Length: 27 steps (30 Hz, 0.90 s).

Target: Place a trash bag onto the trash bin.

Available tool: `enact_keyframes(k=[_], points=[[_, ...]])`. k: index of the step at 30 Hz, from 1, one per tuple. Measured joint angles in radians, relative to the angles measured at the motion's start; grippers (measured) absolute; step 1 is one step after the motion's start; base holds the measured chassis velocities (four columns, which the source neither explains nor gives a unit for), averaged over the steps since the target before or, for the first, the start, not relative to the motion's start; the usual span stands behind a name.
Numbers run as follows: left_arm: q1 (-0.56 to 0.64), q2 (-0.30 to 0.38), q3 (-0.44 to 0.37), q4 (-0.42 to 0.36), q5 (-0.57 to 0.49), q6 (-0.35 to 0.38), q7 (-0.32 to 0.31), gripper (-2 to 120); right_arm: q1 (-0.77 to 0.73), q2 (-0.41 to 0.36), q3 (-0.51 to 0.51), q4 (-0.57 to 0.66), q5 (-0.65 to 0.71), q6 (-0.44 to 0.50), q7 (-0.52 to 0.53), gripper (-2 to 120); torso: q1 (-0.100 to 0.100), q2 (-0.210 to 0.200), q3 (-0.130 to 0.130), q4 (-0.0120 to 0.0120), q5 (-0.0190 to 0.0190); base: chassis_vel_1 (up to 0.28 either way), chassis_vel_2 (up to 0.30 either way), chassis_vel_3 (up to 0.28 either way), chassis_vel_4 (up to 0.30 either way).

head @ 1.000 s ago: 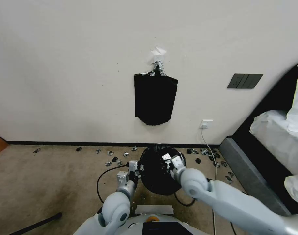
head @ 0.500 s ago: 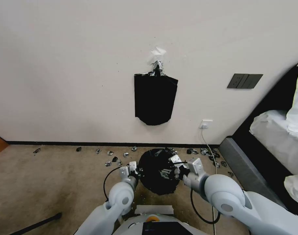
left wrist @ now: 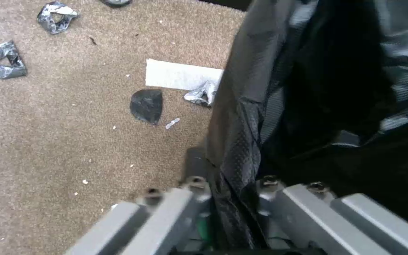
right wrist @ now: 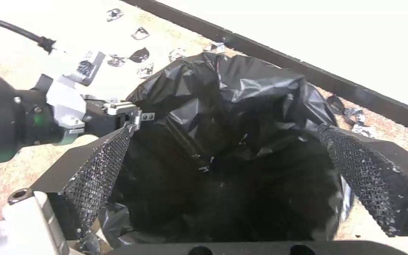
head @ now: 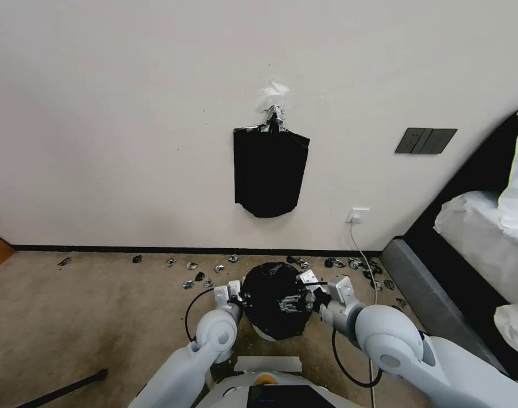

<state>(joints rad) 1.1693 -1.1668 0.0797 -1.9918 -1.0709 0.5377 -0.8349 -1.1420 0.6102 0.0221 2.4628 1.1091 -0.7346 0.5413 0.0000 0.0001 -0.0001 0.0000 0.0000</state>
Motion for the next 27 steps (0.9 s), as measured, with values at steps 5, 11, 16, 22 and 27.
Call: enact_keyframes(k=[5,11,16,22,27], points=[[-0.005,0.0,0.005,0.001,0.006,0.0,0.002,30,-0.005,0.0,0.01,-0.007,0.0,0.0,0.0,100,0.0,0.0,0.0,0.0,0.0,0.0,0.0,0.0,0.0],[0.0,0.01,0.006,-0.03,0.056,-0.007,0.065,55,-0.019,0.009,0.032,-0.017,-0.019,0.0,-0.002,100,0.0,0.0,0.0,0.0,-0.0001,0.0,0.0,0.0,0.0],[0.008,0.042,-0.014,-0.059,0.111,-0.015,0.123,70,-0.041,0.028,0.063,-0.033,-0.064,0.001,-0.002,100,0.0,0.0,0.0,-0.0001,-0.0003,0.0,0.0,0.0,0.0],[0.078,0.096,-0.091,-0.115,0.288,-0.118,0.284,90,-0.143,0.131,0.149,-0.077,-0.125,0.047,0.003,100,0.0,0.0,0.0,-0.0001,0.0,0.0,0.0,0.0,0.0],[0.244,0.132,-0.259,-0.127,0.517,-0.365,0.439,99,-0.338,0.341,0.247,-0.199,-0.453,0.253,-0.12,100,0.0,0.0,0.0,-0.0002,-0.0005,0.0,0.0,0.0,0.0]])
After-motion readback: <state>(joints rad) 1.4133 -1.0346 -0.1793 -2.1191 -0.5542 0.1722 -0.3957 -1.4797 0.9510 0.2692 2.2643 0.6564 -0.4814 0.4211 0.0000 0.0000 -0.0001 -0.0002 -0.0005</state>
